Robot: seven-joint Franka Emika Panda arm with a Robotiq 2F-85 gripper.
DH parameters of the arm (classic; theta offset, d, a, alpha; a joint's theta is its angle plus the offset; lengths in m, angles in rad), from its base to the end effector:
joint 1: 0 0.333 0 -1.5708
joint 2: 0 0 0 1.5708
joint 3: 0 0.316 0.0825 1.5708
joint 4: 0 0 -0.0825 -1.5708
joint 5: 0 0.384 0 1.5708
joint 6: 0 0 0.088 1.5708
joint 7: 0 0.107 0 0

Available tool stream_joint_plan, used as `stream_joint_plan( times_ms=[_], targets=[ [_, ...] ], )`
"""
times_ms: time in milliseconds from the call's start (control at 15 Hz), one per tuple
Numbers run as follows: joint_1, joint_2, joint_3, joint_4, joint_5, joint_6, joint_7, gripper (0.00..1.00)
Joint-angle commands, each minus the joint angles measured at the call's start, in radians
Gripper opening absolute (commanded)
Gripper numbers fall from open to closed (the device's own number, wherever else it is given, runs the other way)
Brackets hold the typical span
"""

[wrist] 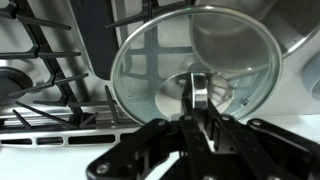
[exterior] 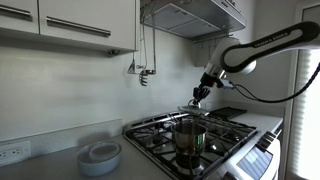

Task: Move the pot to the bottom left stove plate and then put the glass lid on the pot

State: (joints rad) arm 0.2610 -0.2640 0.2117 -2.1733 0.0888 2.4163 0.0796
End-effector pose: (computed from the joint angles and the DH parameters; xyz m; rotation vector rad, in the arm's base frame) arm 0.4562 0.2434 0.5558 -2.8588 -0.5035 -0.7087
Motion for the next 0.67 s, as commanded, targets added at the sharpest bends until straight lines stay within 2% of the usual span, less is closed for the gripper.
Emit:
stream_joint_plan(
  times_ms=[0, 267, 600],
  targets=[
    [0.014, -0.003, 0.008, 0.007, 0.025, 0.006, -0.059, 0.04],
    [0.046, -0.024, 0.016, -0.009, 0.035, 0.012, -0.150, 0.04],
    [0.104, -0.022, 0.016, -0.034, 0.117, 0.055, -0.263, 0.04]
  ],
)
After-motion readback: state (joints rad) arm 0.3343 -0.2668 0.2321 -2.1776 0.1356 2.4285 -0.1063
